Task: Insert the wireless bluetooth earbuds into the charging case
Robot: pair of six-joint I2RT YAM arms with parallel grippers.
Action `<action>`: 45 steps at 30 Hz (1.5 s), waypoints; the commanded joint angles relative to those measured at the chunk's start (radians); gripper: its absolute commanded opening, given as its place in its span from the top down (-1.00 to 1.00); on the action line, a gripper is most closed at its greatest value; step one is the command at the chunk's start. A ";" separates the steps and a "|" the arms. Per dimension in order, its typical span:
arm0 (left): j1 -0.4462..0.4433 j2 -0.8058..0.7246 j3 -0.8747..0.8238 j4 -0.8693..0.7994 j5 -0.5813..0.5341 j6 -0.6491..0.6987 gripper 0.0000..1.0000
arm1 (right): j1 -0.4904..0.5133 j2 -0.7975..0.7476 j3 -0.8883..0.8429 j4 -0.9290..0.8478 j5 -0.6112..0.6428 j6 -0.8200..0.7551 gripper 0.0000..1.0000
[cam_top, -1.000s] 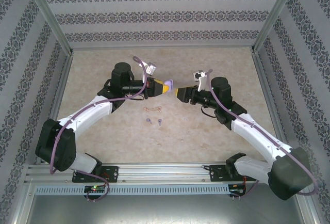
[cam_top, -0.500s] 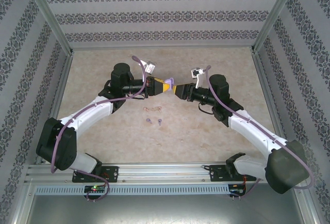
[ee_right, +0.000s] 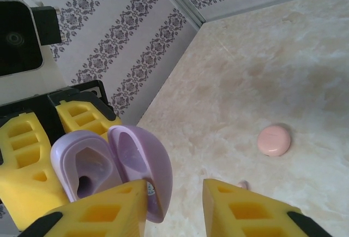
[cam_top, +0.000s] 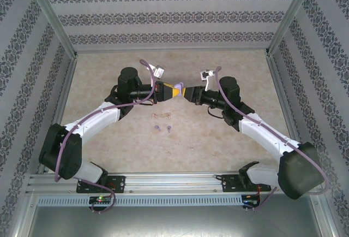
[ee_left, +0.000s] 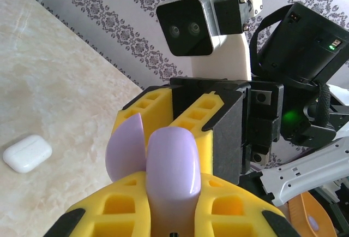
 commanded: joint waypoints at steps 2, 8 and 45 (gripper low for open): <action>-0.014 0.002 -0.008 0.073 0.030 -0.012 1.00 | -0.005 0.021 0.035 0.072 -0.029 0.021 0.42; -0.015 0.005 -0.016 0.103 0.026 -0.030 1.00 | -0.003 0.035 0.029 0.101 -0.056 0.038 0.59; 0.041 -0.124 0.018 -0.293 -0.226 0.225 -0.48 | -0.020 0.066 0.193 -0.340 0.115 -0.190 1.00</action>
